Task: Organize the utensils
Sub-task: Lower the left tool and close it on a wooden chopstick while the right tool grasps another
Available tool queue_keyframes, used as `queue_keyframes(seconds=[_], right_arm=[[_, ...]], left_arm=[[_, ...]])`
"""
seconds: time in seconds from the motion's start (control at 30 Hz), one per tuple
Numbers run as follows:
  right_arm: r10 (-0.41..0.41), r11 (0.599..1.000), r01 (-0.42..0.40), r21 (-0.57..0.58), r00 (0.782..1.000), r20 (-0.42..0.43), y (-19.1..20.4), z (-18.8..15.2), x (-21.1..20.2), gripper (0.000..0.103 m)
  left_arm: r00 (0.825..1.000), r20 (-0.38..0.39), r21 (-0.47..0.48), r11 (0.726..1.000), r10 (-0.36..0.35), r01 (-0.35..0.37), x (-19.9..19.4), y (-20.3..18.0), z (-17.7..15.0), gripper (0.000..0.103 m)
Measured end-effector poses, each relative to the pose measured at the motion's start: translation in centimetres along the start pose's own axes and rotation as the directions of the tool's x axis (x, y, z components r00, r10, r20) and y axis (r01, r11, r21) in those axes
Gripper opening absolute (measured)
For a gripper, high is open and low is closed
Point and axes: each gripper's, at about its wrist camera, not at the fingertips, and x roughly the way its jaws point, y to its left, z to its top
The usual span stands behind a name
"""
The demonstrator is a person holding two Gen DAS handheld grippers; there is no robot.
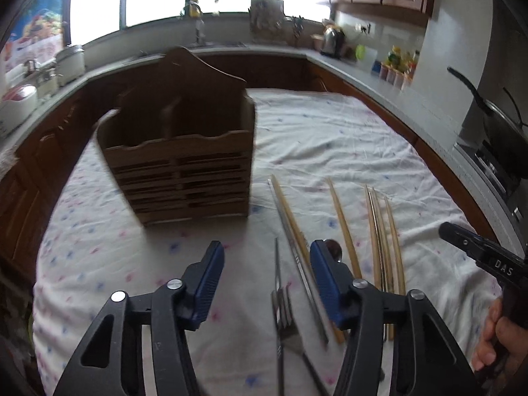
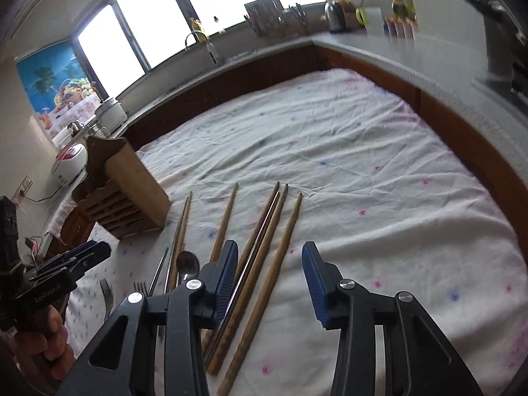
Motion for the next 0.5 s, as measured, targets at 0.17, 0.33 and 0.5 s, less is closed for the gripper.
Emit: queue_keyframes(seconds=[0.17, 0.33, 0.5], right_arm=[[-0.011, 1.0, 0.012, 0.013, 0.998, -0.059, -0.5, 1.1, 3.2, 0.036], [-0.035, 0.999, 0.039, 0.035, 0.993, -0.112, -1.5, 2.0, 6.0, 0.029], [-0.054, 0.998, 0.059, 0.031, 0.987, -0.15, -1.9, 2.7, 7.9, 0.028]], left_arm=[[0.996, -0.063, 0.026, 0.998, -0.06, 0.062, 4.3, -2.0, 3.7, 0.048], [0.988, -0.135, 0.083, 0.993, -0.073, 0.085, 9.5, -4.6, 6.2, 0.044], [0.974, -0.204, 0.082, 0.99, -0.093, 0.112, 14.4, -5.4, 7.6, 0.041]])
